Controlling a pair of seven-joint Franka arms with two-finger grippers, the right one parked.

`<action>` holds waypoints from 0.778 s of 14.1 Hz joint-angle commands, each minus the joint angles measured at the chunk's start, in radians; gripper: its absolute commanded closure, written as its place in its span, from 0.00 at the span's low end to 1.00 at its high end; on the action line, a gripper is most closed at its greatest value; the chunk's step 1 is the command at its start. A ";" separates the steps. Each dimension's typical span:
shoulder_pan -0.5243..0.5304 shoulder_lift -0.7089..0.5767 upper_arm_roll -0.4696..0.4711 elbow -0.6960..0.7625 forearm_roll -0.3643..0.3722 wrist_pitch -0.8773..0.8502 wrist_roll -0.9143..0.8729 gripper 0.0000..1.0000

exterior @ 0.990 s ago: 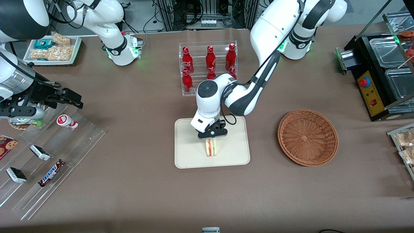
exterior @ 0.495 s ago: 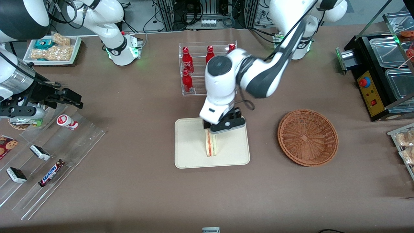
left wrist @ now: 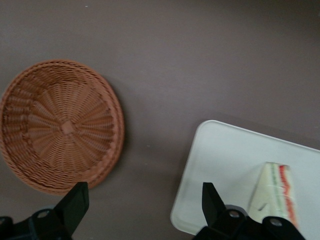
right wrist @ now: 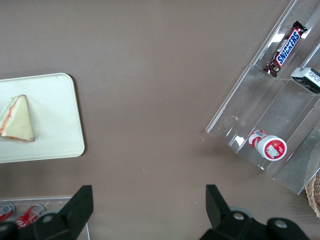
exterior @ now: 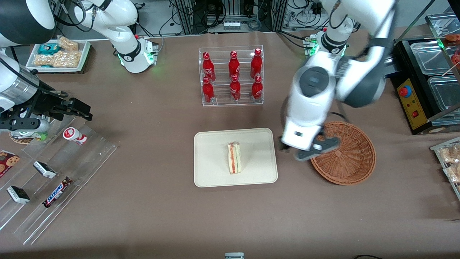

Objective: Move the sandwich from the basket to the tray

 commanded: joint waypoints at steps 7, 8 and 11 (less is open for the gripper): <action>0.318 -0.308 -0.011 -0.220 -0.121 -0.148 0.586 0.00; 0.348 -0.331 -0.011 -0.216 -0.136 -0.182 0.662 0.00; 0.365 -0.359 -0.008 -0.180 -0.136 -0.211 0.782 0.00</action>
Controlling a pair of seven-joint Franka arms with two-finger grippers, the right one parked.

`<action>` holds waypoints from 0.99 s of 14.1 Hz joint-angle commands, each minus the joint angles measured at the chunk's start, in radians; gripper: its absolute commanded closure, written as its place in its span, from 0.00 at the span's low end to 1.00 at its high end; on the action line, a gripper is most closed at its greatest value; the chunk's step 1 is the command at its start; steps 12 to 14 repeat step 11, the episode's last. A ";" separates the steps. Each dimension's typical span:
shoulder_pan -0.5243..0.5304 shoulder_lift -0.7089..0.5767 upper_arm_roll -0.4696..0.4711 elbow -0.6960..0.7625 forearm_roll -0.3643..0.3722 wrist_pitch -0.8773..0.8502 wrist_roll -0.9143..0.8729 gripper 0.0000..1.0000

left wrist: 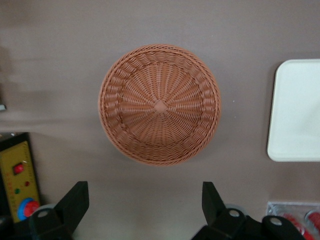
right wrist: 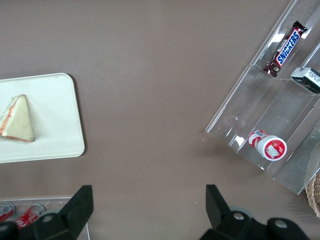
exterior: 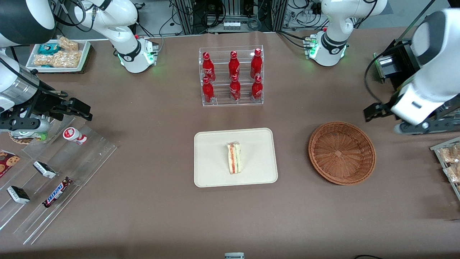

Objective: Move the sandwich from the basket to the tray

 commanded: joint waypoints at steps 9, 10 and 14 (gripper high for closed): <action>0.009 0.007 0.058 0.168 -0.012 -0.073 0.224 0.00; 0.009 0.005 0.058 0.168 -0.012 -0.074 0.226 0.00; 0.009 0.005 0.058 0.168 -0.015 -0.074 0.221 0.00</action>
